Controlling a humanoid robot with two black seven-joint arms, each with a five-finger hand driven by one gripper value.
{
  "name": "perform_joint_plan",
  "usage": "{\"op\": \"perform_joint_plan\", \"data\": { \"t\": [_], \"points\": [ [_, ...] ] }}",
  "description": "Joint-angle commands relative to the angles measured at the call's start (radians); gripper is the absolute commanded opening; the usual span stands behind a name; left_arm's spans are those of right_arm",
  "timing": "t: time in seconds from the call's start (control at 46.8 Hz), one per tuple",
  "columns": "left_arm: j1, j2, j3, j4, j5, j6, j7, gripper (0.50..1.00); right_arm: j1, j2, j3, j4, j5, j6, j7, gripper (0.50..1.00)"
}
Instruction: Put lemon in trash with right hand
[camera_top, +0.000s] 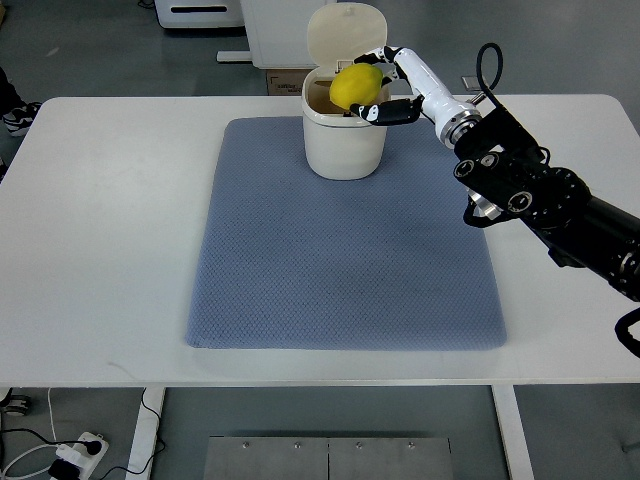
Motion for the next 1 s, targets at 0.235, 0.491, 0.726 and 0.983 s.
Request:
{"op": "perform_joint_plan", "data": {
  "t": [0.235,0.491,0.726,0.983],
  "points": [
    [0.000,0.000,0.000,0.000,0.000,0.001,0.000,1.000,-0.003,0.000,0.002,0.000,0.000,0.000,-0.002,0.995],
    [0.000,0.000,0.000,0.000,0.000,-0.001,0.000,1.000,0.001,-0.003,0.000,0.006,0.009,0.003,-0.005,0.995],
    [0.000,0.000,0.000,0.000,0.000,0.001,0.000,1.000,0.003,-0.054,0.051,0.025,0.009,0.034,-0.026,0.993],
    [0.000,0.000,0.000,0.000,0.000,-0.001,0.000,1.000,0.005,-0.132,0.112,0.066,0.009,0.155,-0.063,0.993]
  ]
}}
